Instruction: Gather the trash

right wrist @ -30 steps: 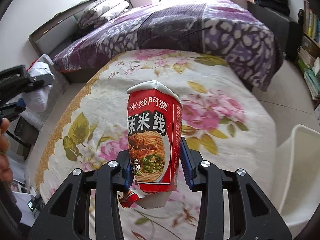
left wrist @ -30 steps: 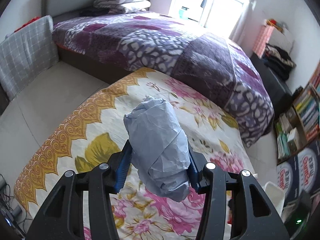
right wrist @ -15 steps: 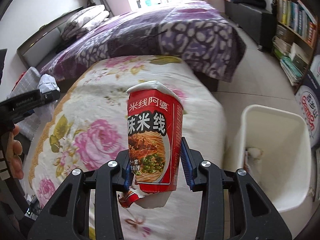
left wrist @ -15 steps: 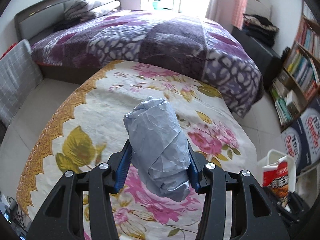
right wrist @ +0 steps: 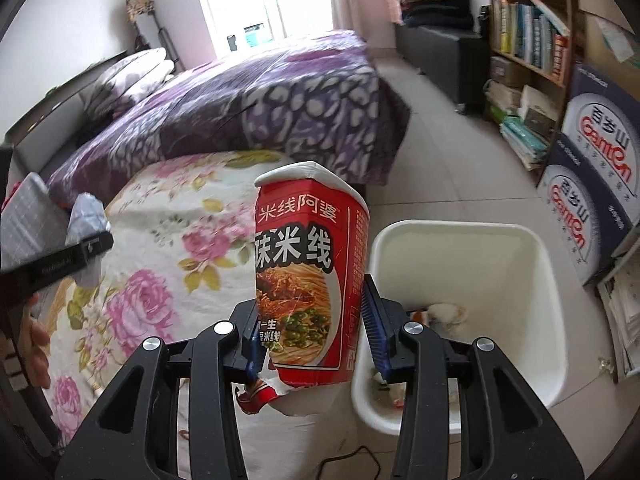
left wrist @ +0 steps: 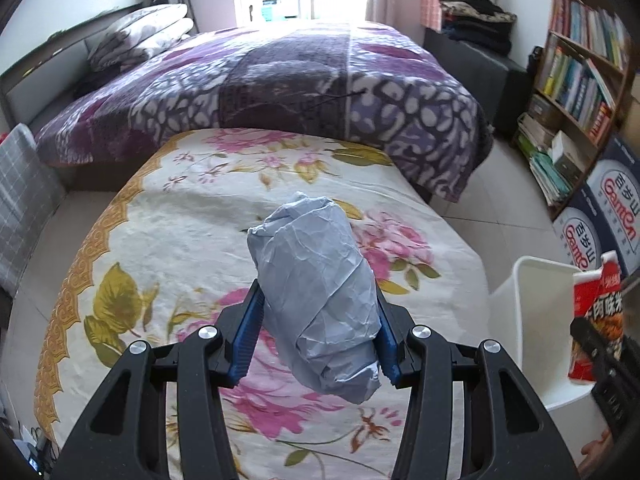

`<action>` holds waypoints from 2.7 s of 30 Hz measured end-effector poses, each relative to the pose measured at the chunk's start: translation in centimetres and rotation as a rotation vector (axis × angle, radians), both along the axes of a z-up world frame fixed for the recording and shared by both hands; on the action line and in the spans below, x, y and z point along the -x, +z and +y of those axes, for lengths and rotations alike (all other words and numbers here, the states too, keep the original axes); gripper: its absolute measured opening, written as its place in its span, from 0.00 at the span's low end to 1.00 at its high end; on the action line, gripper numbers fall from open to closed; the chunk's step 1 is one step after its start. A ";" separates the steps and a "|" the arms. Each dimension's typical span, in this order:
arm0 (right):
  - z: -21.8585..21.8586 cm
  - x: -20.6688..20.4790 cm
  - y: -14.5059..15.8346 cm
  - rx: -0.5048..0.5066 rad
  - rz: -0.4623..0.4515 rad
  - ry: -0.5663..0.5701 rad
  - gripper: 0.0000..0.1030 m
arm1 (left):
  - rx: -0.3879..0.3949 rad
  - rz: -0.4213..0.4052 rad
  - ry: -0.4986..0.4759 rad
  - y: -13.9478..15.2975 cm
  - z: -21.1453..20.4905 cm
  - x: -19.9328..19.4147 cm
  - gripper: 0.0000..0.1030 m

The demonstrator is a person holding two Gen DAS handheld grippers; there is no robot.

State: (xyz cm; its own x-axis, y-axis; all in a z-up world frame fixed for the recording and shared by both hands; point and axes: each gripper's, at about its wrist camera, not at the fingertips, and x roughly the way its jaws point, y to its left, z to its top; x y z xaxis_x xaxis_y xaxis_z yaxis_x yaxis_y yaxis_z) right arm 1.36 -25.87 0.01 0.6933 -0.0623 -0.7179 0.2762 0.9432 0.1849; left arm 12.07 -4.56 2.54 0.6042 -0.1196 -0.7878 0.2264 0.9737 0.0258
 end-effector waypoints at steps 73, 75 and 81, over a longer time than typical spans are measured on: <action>-3.5 15.7 1.1 0.247 -0.135 -0.414 0.93 | 0.007 -0.250 -0.095 1.0 -8.1 17.1 0.93; -3.1 15.6 1.2 0.269 -0.145 -0.405 0.93 | 0.005 -0.251 -0.094 1.0 -8.1 17.1 0.93; -2.6 15.2 1.2 0.293 -0.141 -0.390 0.93 | 0.005 -0.244 -0.094 1.0 -7.8 16.9 0.93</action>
